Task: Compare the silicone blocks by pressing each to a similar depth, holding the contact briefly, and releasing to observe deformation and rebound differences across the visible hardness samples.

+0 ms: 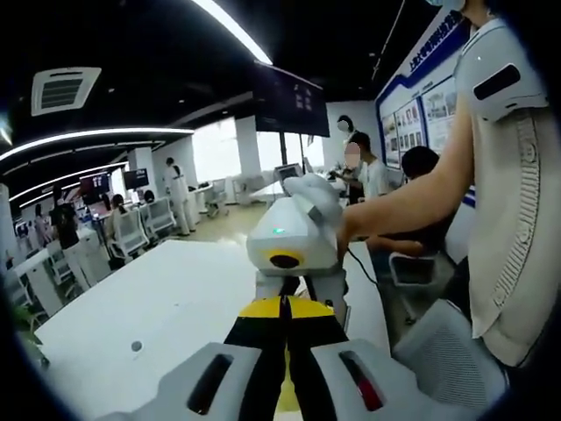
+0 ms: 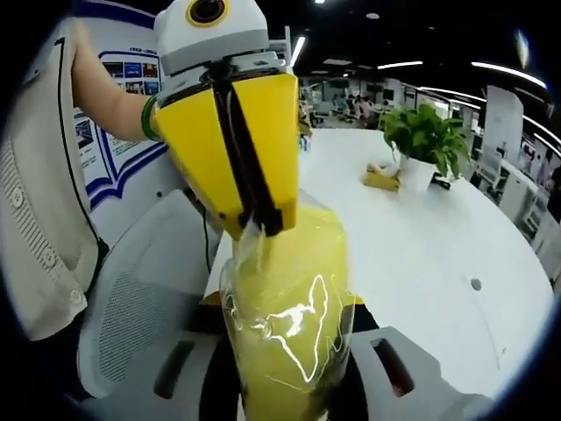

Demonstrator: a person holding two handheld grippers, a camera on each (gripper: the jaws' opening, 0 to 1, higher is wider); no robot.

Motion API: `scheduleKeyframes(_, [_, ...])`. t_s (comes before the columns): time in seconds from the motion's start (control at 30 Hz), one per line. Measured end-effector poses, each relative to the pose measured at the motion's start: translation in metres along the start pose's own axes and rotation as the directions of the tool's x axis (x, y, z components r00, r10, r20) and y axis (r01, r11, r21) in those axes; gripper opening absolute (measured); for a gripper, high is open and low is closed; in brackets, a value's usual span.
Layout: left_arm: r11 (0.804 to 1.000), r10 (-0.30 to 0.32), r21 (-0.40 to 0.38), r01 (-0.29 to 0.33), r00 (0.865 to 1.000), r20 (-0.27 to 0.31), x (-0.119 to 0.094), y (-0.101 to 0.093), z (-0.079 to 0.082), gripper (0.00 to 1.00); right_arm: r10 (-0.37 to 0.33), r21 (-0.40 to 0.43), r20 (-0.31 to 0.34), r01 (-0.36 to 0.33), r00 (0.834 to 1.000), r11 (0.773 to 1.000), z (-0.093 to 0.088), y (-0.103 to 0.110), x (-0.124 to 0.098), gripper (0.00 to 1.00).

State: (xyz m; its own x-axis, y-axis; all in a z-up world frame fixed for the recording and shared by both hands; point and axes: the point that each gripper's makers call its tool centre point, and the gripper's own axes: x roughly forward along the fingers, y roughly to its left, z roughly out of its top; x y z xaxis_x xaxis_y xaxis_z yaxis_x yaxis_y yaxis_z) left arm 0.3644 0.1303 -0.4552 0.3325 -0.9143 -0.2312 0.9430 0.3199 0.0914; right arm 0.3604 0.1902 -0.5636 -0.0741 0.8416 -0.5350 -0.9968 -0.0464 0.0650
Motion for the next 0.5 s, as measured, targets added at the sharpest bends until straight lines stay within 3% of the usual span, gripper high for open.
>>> scheduleKeyframes(0.5, [0.999, 0.022, -0.026, -0.022, 1.0, 0.004, -0.0046, 0.0058, -0.0023, 0.0, -0.029, -0.038, 0.026, 0.03, 0.999, 0.999, 0.0035, -0.0043, 0.0009, 0.39])
